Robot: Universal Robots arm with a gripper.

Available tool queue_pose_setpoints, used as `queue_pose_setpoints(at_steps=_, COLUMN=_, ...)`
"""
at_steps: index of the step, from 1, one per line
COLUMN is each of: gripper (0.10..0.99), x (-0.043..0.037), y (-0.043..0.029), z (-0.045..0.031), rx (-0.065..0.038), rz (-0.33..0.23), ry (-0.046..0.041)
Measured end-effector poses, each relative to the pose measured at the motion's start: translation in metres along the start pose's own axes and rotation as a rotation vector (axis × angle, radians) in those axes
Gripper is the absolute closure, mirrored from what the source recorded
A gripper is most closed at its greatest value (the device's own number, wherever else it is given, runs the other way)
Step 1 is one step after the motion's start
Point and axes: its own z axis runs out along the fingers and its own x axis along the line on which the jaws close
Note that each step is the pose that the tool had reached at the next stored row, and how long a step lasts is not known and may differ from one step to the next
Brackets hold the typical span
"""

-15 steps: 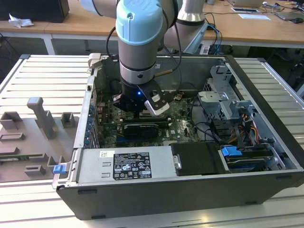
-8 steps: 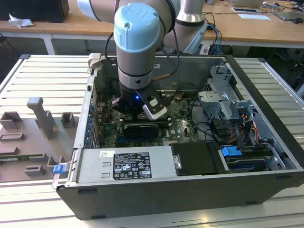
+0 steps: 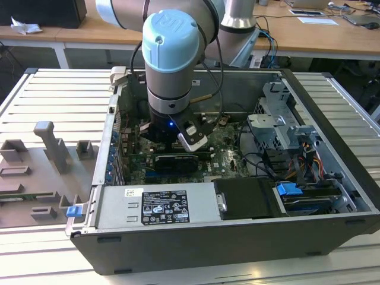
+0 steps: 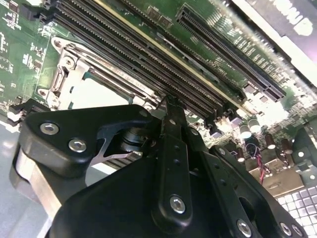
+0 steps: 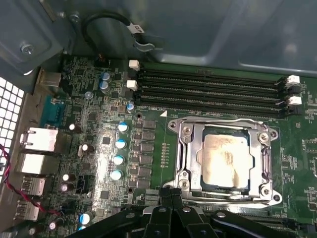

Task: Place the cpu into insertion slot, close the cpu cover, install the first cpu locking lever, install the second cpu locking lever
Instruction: 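Install the second cpu locking lever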

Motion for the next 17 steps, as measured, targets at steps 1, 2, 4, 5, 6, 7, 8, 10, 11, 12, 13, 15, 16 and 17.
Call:
queue_pose_setpoints(at_steps=1, gripper=0.98, x=0.0001, y=0.0, z=0.0004, rx=-0.002, rz=0.0, ry=-0.0003)
queue_pose_setpoints(at_steps=2, gripper=0.98, x=0.0001, y=-0.0001, z=0.0008, rx=-0.002, rz=0.0, ry=-0.0003)
queue_pose_setpoints(at_steps=4, gripper=0.98, x=0.0001, y=-0.0003, z=0.0019, rx=-0.003, rz=0.0, ry=-0.0001)
queue_pose_setpoints(at_steps=5, gripper=0.98, x=0.0002, y=-0.0006, z=0.0028, rx=-0.003, rz=0.0, ry=-0.0002)
queue_pose_setpoints(at_steps=6, gripper=0.98, x=0.0002, y=-0.0008, z=0.0034, rx=-0.003, rz=0.0, ry=-0.0001)
queue_pose_setpoints(at_steps=7, gripper=0.98, x=0.0003, y=-0.0009, z=0.0038, rx=-0.003, rz=0.0, ry=-0.0001)
queue_pose_setpoints(at_steps=8, gripper=0.98, x=0.0003, y=-0.0011, z=0.0044, rx=-0.004, rz=0.0, ry=-0.0001)
queue_pose_setpoints(at_steps=10, gripper=0.98, x=0.0003, y=-0.0012, z=0.0051, rx=-0.005, rz=0.0, ry=-0.0002)
queue_pose_setpoints(at_steps=11, gripper=0.98, x=0.0003, y=-0.0014, z=0.0055, rx=-0.007, rz=0.0, ry=-0.0004)
queue_pose_setpoints(at_steps=12, gripper=0.98, x=0.0003, y=-0.0014, z=0.0058, rx=-0.009, rz=0.0, ry=-0.0007)
queue_pose_setpoints(at_steps=13, gripper=0.98, x=0.0003, y=-0.0014, z=0.0061, rx=-0.01, rz=0.0, ry=-0.0009)
queue_pose_setpoints(at_steps=15, gripper=0.98, x=0.0006, y=-0.0014, z=0.006, rx=-0.01, rz=-0.001, ry=-0.001)
queue_pose_setpoints(at_steps=16, gripper=0.98, x=0.0008, y=-0.0012, z=0.005, rx=-0.01, rz=-0.001, ry=-0.0012)
queue_pose_setpoints(at_steps=17, gripper=0.98, x=0.0009, y=-0.0001, z=0.0013, rx=-0.011, rz=-0.001, ry=-0.0013)
